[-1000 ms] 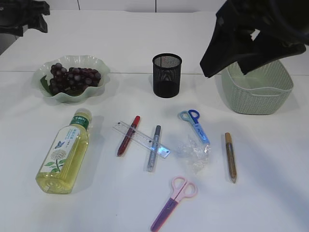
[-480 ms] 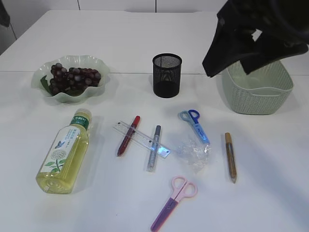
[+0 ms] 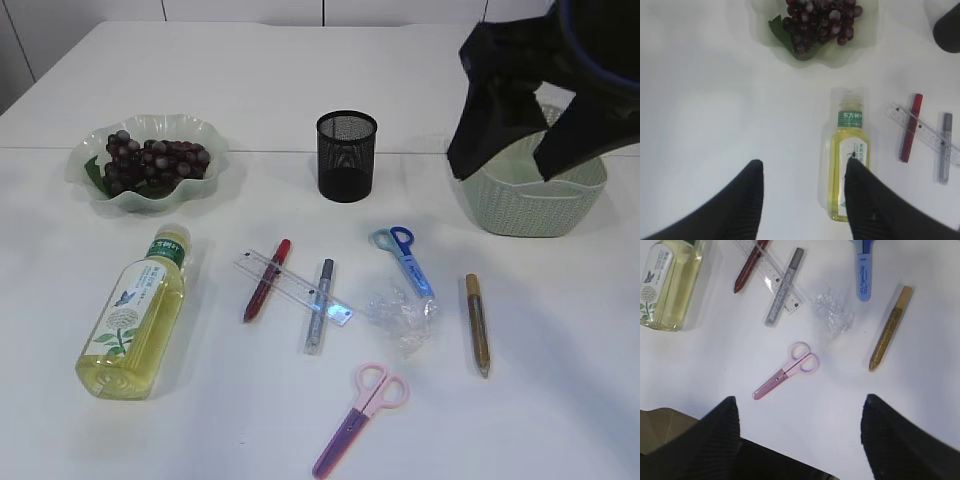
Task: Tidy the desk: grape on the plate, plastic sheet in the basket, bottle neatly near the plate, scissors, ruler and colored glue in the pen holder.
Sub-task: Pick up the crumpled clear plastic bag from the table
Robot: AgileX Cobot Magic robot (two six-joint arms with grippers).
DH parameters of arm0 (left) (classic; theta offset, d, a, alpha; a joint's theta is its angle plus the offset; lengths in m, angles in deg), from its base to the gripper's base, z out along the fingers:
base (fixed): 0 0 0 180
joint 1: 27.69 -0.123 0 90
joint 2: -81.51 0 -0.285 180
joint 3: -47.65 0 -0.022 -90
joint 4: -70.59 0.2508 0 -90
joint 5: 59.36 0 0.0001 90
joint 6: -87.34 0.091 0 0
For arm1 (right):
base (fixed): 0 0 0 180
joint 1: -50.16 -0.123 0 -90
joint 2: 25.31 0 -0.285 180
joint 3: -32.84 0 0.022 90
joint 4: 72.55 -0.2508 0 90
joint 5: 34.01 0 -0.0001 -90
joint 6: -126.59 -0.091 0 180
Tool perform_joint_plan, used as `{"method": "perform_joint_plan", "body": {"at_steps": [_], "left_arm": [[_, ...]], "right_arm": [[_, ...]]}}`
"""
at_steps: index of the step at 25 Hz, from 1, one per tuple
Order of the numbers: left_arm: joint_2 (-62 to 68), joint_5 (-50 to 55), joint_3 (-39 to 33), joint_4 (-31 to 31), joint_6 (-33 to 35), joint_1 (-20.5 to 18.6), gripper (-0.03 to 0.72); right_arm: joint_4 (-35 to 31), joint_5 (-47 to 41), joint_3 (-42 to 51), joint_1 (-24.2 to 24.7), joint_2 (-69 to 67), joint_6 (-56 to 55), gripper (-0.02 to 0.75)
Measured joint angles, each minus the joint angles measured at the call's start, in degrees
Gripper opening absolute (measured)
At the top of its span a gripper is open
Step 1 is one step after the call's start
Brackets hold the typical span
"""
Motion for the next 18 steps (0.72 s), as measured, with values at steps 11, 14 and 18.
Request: {"method": "perform_joint_plan", "body": {"at_steps": [11,14,18], "left_arm": [[-7.0,0.6,0.0,-2.5,1.3,0.0,0.386],[-7.9,0.9,0.0,-2.7,1.3,0.0,0.4],[-8.1,0.9,0.0,-3.0,1.3,0.0,0.429]], "right_arm": [[4.7,0.0,0.0,0.0,-11.2,1.1,0.585],[4.7,0.0,0.0,0.0,-14.8,1.4,0.585],[4.6,0.4,0.0,0.0,-19.7,2.0,0.589]]}}
